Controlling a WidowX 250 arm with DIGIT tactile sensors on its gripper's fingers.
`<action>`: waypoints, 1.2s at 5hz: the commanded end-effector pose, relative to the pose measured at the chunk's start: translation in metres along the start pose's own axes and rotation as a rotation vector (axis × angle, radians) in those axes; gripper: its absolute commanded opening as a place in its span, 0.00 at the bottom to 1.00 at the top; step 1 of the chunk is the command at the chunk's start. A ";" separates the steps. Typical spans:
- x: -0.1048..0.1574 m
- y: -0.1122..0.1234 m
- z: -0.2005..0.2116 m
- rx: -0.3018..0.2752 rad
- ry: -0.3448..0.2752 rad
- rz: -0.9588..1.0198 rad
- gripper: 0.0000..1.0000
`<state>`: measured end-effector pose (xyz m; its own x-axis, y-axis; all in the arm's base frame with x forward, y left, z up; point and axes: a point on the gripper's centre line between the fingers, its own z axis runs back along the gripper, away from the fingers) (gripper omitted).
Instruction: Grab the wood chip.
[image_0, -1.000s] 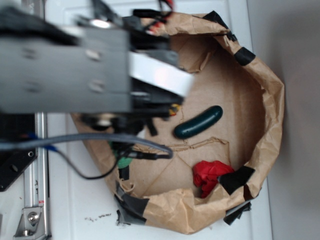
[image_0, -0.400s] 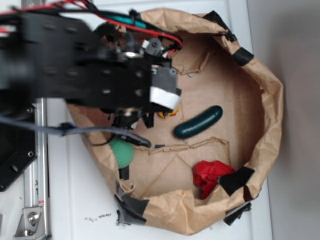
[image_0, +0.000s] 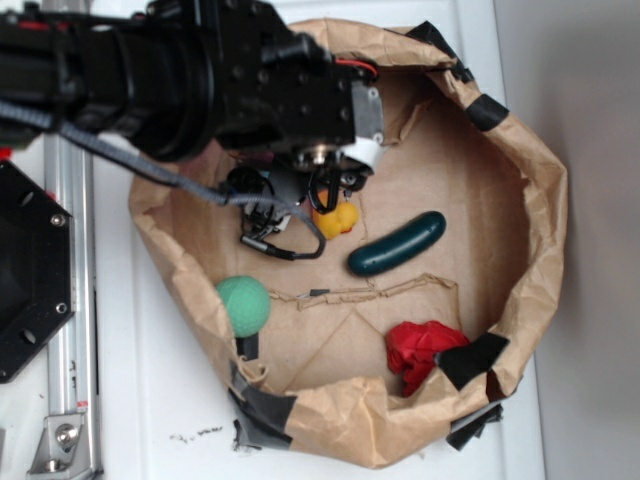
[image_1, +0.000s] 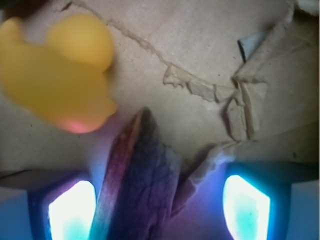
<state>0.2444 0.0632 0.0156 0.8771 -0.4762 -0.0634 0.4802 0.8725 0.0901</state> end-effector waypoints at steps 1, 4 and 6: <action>-0.010 -0.010 -0.007 -0.008 -0.042 0.014 1.00; -0.021 -0.022 -0.023 -0.049 -0.047 0.078 0.00; 0.004 -0.027 0.031 -0.005 -0.020 0.192 0.00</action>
<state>0.2213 0.0428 0.0246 0.9506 -0.2936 -0.1011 0.2999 0.9525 0.0532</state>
